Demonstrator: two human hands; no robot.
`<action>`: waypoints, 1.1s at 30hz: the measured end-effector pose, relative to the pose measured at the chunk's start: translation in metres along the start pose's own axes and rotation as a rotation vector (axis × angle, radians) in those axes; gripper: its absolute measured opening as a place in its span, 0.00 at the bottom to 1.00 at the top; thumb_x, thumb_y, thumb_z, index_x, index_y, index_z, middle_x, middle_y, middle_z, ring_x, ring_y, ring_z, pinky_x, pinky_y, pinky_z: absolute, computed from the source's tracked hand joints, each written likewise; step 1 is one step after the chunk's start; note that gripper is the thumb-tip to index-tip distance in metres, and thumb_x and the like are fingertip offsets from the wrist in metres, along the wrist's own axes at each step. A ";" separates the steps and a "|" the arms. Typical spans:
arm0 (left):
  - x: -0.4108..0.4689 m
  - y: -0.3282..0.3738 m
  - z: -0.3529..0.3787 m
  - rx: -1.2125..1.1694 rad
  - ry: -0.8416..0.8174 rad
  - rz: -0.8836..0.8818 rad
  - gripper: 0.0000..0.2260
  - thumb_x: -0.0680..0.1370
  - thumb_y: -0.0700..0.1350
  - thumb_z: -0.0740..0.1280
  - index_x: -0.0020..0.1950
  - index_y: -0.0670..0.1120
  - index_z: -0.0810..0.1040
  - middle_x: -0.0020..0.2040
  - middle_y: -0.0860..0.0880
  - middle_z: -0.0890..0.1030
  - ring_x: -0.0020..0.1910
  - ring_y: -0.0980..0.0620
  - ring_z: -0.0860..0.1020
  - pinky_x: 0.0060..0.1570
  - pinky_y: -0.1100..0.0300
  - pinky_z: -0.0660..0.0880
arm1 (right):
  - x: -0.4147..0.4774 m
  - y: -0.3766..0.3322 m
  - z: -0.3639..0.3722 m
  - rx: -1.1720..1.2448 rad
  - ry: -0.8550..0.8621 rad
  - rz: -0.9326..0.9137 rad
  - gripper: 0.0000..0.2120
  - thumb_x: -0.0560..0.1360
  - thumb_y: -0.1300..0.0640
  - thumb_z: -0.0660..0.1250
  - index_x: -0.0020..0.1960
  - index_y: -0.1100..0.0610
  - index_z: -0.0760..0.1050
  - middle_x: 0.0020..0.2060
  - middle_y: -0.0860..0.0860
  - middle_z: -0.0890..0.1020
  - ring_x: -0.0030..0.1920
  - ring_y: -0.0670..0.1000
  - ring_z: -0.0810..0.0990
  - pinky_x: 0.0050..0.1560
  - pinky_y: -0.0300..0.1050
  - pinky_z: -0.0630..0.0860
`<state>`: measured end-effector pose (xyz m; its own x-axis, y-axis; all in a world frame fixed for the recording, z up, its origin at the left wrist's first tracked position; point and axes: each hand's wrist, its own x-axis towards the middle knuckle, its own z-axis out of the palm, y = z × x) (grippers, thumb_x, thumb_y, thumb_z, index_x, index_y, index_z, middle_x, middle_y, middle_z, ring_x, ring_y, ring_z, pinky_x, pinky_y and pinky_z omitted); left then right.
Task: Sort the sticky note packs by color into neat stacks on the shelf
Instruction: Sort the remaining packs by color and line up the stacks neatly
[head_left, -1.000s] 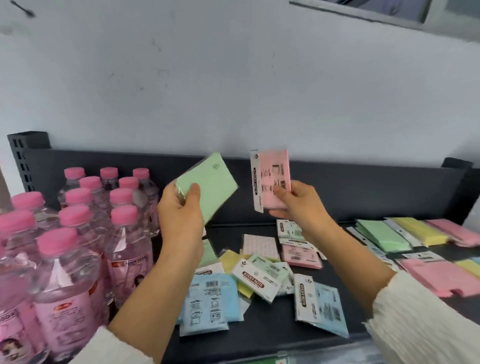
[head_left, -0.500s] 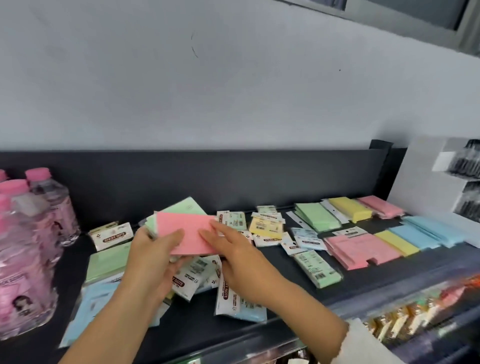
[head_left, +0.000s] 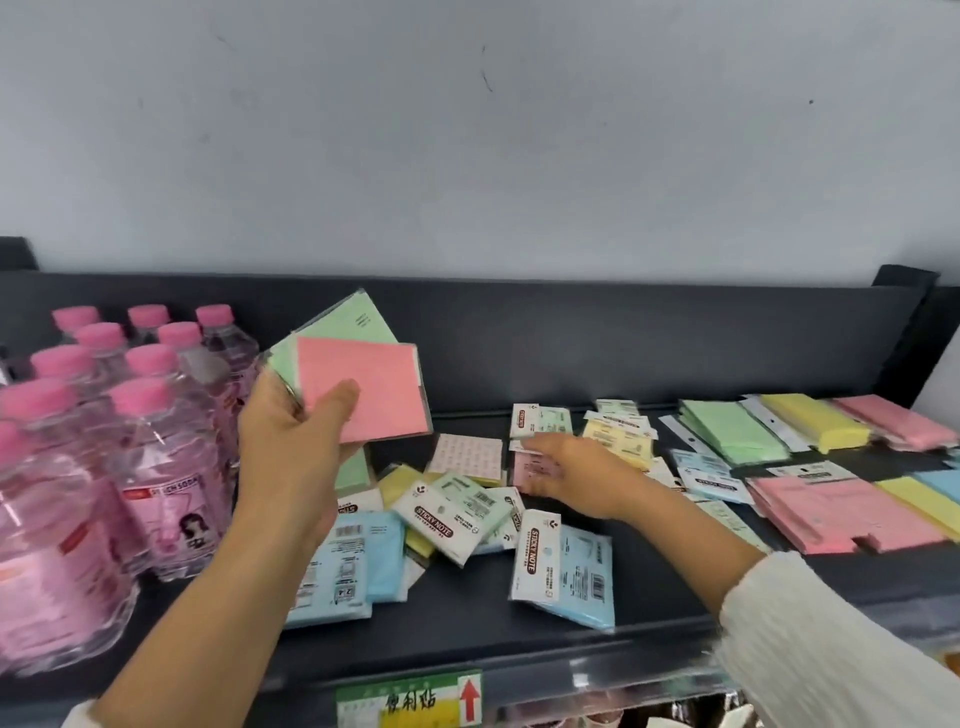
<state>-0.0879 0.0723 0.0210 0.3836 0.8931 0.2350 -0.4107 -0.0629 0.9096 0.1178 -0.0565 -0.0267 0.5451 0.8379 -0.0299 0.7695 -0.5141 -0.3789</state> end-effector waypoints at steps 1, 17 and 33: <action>0.001 0.003 -0.004 -0.002 0.011 0.022 0.11 0.77 0.35 0.65 0.53 0.49 0.73 0.52 0.49 0.81 0.50 0.51 0.81 0.44 0.56 0.79 | 0.002 -0.009 0.001 0.037 0.022 -0.039 0.29 0.75 0.45 0.66 0.73 0.50 0.62 0.72 0.49 0.66 0.69 0.51 0.68 0.68 0.48 0.67; 0.011 0.006 -0.034 -0.023 0.030 0.053 0.11 0.76 0.33 0.65 0.47 0.51 0.73 0.52 0.46 0.80 0.53 0.45 0.80 0.51 0.48 0.79 | -0.002 -0.064 0.006 0.231 -0.041 -0.212 0.15 0.77 0.58 0.60 0.62 0.55 0.75 0.38 0.50 0.77 0.30 0.43 0.69 0.30 0.33 0.65; 0.012 -0.012 -0.033 -0.091 -0.044 -0.022 0.11 0.77 0.34 0.65 0.46 0.52 0.72 0.48 0.50 0.80 0.49 0.50 0.80 0.44 0.53 0.79 | -0.008 -0.057 -0.004 1.017 0.332 0.179 0.10 0.81 0.59 0.58 0.57 0.60 0.76 0.47 0.55 0.83 0.46 0.50 0.82 0.39 0.43 0.78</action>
<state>-0.1056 0.0988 0.0018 0.4283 0.8733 0.2323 -0.4744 -0.0015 0.8803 0.0711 -0.0343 -0.0017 0.8025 0.5956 0.0335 0.1170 -0.1021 -0.9879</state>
